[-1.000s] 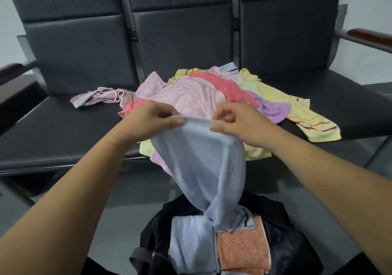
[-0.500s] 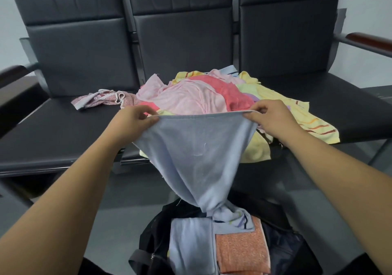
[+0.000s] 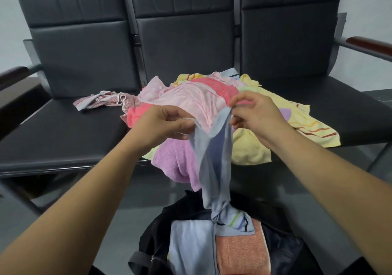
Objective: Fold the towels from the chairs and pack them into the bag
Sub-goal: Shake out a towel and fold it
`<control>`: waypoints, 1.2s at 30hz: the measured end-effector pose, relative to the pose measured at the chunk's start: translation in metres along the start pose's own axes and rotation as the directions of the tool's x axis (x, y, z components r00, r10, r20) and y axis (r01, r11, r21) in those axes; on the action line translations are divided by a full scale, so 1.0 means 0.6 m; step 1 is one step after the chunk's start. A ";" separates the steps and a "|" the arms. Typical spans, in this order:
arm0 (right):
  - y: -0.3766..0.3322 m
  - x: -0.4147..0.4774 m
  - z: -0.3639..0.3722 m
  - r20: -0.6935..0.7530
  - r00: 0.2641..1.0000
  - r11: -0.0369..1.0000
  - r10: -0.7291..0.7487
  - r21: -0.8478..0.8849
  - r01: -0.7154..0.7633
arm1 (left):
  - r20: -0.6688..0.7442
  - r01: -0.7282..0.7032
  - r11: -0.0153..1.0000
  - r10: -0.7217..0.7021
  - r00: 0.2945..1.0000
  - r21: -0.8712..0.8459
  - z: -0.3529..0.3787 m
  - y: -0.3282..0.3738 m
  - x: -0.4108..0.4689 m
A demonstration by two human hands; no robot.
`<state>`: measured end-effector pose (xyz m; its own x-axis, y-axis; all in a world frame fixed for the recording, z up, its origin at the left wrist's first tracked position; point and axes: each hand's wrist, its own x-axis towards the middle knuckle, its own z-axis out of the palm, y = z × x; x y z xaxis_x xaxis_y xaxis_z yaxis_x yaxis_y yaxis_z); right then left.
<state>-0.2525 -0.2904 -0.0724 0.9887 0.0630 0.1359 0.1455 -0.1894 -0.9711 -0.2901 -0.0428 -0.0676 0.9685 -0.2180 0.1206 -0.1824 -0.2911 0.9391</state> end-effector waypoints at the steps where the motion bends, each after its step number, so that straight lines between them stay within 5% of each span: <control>1: -0.005 -0.008 0.006 0.051 0.999 0.999 -0.007 -0.048 0.010 | -0.017 -0.013 0.999 0.014 1.000 0.042 0.007 0.004 -0.001; 8: -0.021 -0.048 0.041 0.372 0.928 0.952 -0.020 -0.275 0.131 | -0.034 -0.068 0.972 0.077 0.996 0.226 0.032 0.012 -0.005; 14: -0.019 -0.031 0.026 0.249 0.957 0.891 -0.149 -0.387 0.239 | -0.018 -0.030 0.926 0.040 0.999 0.376 0.015 0.003 -0.001; 18: -0.008 -0.011 0.000 0.100 0.990 0.979 -0.101 -0.166 0.117 | 0.037 0.039 0.875 -0.065 0.997 0.483 -0.009 -0.023 0.007; 23: 0.012 0.000 -0.019 -0.068 0.998 0.997 0.017 0.073 -0.012 | -0.007 0.013 0.944 -0.012 1.000 0.329 -0.020 -0.020 0.013; 27: 0.011 0.001 -0.015 -0.139 0.985 0.971 0.105 0.230 -0.071 | -0.219 -0.018 0.964 0.078 0.973 0.264 -0.002 0.005 0.016; 32: -0.045 0.018 -0.016 -0.175 0.974 0.933 0.145 0.352 -0.076 | -0.388 -0.038 0.904 0.220 0.895 0.425 -0.011 0.071 0.047; 34: -0.106 0.027 -0.028 -0.160 0.985 0.877 0.067 0.480 0.018 | -0.380 -0.169 0.937 0.284 0.880 0.307 -0.023 0.130 0.055; 36: -0.168 0.030 -0.052 -0.063 0.997 0.740 -0.053 0.668 0.081 | -0.265 -0.352 0.932 0.319 0.910 -0.088 -0.043 0.192 0.053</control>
<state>-0.2482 -0.3005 0.0340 0.9799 0.0115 0.1991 0.1643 0.5191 -0.8388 -0.2761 -0.0594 0.0527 0.8679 -0.0447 0.4947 -0.4964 -0.1124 0.8608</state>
